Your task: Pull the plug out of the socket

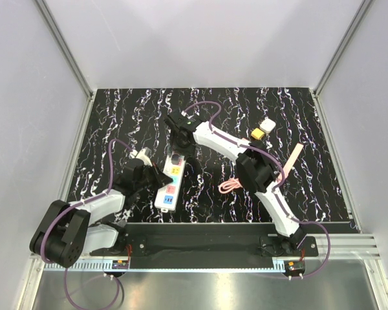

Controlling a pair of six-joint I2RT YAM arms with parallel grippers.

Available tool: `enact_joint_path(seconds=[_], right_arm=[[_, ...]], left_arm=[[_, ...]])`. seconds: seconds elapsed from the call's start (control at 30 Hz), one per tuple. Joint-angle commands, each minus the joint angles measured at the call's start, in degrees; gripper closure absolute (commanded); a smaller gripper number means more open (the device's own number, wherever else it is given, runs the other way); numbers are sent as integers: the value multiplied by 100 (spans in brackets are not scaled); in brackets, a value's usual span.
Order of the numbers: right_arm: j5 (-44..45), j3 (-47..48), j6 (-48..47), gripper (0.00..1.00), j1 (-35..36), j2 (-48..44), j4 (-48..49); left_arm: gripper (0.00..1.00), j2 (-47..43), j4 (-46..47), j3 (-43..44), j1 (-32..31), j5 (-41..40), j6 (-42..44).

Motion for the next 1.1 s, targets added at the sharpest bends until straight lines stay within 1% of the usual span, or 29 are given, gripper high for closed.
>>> enact_joint_path(seconds=[0.0,0.1,0.17,0.23,0.3,0.33,0.63,0.73,0.83,0.9,0.93,0.97,1.07], right_arm=[[345,541,41,34,107,243,-386],[389,682,41,34,151,340,-474],[407,726,41,36,178,375,-500],[407,778,32,42,178,419,-526],[381,796,23,43,186,437,-536],[372,822,23,45,204,463,-544],[389,998,-12,47,309,533,-676],[372,1016,-30,56,327,533,-676],[381,1051,-38,57,336,551,-694],[346,1095,-56,65,336,568,-694],[337,1156,-56,74,336,586,-729],[337,1191,-56,78,336,595,-746],[337,1341,-73,83,336,639,-860]], left_arm=[[100,90,-856,-295,-67,-157,231],[100,117,-830,-304,-59,-174,231],[100,143,-803,-295,-59,-157,231],[100,152,-803,-278,-59,-148,231],[100,134,-812,-278,-67,-139,231],[100,134,-803,-278,-59,-139,231],[100,90,-803,-330,-59,-139,231],[100,82,-812,-348,-59,-148,239],[100,108,-803,-339,-59,-157,231],[100,117,-795,-339,-67,-165,222],[100,125,-803,-339,-59,-148,222],[100,117,-795,-339,-76,-165,205],[100,134,-795,-330,-68,-148,187]])
